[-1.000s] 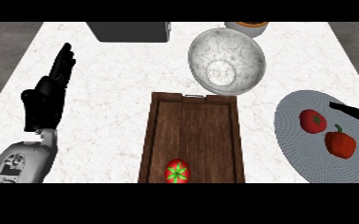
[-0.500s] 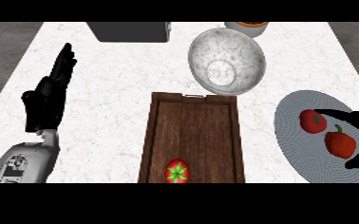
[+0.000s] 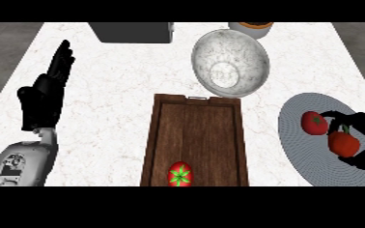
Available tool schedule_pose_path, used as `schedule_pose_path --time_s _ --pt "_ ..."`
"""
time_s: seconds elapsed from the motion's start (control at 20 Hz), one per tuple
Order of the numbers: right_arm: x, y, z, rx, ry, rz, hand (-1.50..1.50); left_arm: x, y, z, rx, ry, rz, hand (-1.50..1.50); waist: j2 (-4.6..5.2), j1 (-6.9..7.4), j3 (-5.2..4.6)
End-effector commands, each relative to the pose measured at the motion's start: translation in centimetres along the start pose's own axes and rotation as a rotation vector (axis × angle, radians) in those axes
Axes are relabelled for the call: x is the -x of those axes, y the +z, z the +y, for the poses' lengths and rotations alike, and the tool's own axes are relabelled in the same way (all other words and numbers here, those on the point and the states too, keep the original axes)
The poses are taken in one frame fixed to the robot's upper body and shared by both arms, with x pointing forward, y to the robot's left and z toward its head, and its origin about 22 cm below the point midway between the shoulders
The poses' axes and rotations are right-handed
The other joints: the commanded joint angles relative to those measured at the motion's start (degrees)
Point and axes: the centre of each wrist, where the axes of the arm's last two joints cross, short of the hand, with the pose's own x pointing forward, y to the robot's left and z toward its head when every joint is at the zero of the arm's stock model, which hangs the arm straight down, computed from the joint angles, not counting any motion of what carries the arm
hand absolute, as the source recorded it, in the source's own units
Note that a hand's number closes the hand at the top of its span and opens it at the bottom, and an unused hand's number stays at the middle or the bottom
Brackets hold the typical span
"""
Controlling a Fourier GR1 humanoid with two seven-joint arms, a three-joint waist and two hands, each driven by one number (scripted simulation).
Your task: Pick the bell pepper from the placemat and place it in the bowl
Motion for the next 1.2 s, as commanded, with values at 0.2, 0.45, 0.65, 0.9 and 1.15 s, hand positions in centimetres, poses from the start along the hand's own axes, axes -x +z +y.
schedule_pose_path --time_s 0.2,0.45,0.65,0.9,1.15 --pt "-11.2 -12.5 7.2 -0.08 0.036 -0.273 1.5 0.5 0.3 -0.1 -0.005 -0.006 0.025 0.0 -1.09 -0.77 -0.11" --pt "-22.2 -18.4 10.6 -0.127 0.103 -0.479 1.5 0.1 0.3 -1.0 0.042 -0.001 0.011 0.0 -1.48 2.21 -0.19" --pt "-29.0 -19.4 12.4 -0.087 0.086 -0.538 1.5 0.7 0.3 -0.7 0.016 -0.008 0.038 0.0 -2.09 -0.17 -0.08" --pt "-32.2 -17.1 12.6 0.096 -0.099 -0.539 1.5 1.2 0.6 -0.3 0.006 -0.012 0.051 0.0 -2.14 -0.89 0.33" --pt "-36.8 -13.6 11.8 0.301 -0.231 -0.511 1.5 1.7 0.7 -0.2 -0.024 -0.02 0.055 0.0 -1.9 -2.69 0.27"
